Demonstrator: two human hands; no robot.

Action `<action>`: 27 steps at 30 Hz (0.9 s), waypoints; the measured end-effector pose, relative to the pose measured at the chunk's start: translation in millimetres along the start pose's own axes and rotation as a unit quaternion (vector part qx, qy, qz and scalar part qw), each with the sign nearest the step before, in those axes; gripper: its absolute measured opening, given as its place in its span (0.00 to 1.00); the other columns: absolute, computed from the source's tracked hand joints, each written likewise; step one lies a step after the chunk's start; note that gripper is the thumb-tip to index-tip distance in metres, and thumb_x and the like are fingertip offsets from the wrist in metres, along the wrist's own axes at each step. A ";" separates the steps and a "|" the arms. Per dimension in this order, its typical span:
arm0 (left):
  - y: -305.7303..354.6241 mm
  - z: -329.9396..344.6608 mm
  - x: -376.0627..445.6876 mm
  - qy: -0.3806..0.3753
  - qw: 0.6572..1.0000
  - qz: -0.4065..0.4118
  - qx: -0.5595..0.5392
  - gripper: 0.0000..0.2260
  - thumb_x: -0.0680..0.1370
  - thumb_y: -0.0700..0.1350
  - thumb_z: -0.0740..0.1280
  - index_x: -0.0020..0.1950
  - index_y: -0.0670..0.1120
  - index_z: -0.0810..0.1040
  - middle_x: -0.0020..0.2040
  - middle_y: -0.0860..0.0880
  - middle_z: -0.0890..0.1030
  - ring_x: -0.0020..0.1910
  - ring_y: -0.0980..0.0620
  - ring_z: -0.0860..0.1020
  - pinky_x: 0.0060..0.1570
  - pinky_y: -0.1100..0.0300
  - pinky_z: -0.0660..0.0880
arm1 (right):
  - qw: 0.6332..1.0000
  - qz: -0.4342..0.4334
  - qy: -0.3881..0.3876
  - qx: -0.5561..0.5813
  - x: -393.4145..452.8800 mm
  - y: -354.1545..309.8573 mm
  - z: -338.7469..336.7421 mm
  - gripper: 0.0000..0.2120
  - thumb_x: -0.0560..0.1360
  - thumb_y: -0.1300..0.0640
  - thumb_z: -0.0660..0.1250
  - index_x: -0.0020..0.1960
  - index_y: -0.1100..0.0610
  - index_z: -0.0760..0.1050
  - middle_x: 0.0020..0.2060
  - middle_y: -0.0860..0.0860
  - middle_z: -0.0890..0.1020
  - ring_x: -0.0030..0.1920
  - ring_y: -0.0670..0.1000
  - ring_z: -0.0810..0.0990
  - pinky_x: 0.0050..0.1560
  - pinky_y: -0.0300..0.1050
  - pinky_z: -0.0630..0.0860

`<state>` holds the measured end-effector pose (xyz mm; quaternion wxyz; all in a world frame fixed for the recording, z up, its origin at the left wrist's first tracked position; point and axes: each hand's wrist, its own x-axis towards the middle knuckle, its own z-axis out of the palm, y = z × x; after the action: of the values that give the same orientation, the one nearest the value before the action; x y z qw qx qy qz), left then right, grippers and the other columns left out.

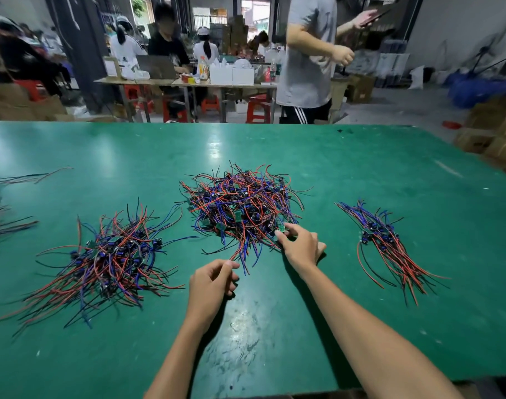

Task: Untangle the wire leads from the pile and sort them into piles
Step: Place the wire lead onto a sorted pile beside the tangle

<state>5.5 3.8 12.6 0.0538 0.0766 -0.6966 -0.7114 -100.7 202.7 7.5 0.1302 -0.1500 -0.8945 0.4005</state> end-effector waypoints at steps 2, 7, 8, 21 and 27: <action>1.0 0.1 -0.9 0.002 1.000 -0.001 0.002 0.10 0.83 0.40 0.65 0.46 0.43 0.86 0.36 0.41 0.82 0.31 0.52 0.76 0.30 0.61 0.75 | 1.000 -0.004 -0.014 -0.018 -0.9 -0.5 -1.9 0.21 0.74 0.35 0.71 0.62 0.44 0.81 0.48 0.41 0.85 0.60 0.51 0.73 0.50 0.47 0.54; 3.7 0.2 -3.8 0.006 1.000 0.007 0.012 0.10 0.82 0.40 0.65 0.46 0.43 0.86 0.37 0.38 0.83 0.31 0.53 0.76 0.30 0.62 0.75 | 0.998 0.036 -0.030 0.052 -5.9 -4.4 -9.2 0.17 0.74 0.35 0.69 0.55 0.46 0.80 0.45 0.42 0.82 0.54 0.50 0.75 0.59 0.48 0.59; 3.9 0.5 -4.1 0.006 1.000 0.006 0.012 0.10 0.82 0.40 0.65 0.46 0.43 0.86 0.37 0.38 0.83 0.31 0.53 0.76 0.31 0.61 0.75 | 0.994 0.054 -0.034 0.087 -9.9 -5.2 -11.9 0.15 0.75 0.37 0.69 0.54 0.46 0.78 0.47 0.44 0.83 0.53 0.50 0.76 0.61 0.47 0.61; 10.0 -3.1 -13.4 -0.123 0.979 0.106 0.123 0.19 0.74 0.45 0.77 0.63 0.55 0.81 0.56 0.51 0.79 0.34 0.57 0.71 0.38 0.67 0.70 | 0.865 0.082 -0.254 0.426 -114.4 -30.5 -44.8 0.14 0.79 0.50 0.68 0.62 0.54 0.78 0.53 0.52 0.87 0.41 0.47 0.69 0.40 0.44 0.64; 9.3 -1.0 -13.5 -0.150 0.973 0.137 0.110 0.08 0.75 0.39 0.74 0.47 0.52 0.86 0.58 0.46 0.80 0.40 0.57 0.76 0.39 0.63 0.70 | 0.851 0.043 -0.249 0.461 -125.7 -43.8 -38.2 0.15 0.69 0.49 0.75 0.54 0.53 0.82 0.48 0.49 0.87 0.34 0.43 0.71 0.33 0.38 0.64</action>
<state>18.7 5.2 22.3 0.0373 -0.1218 -0.7745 -0.6196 21.4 154.0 51.1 -0.0602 -0.0064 -0.6021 0.7961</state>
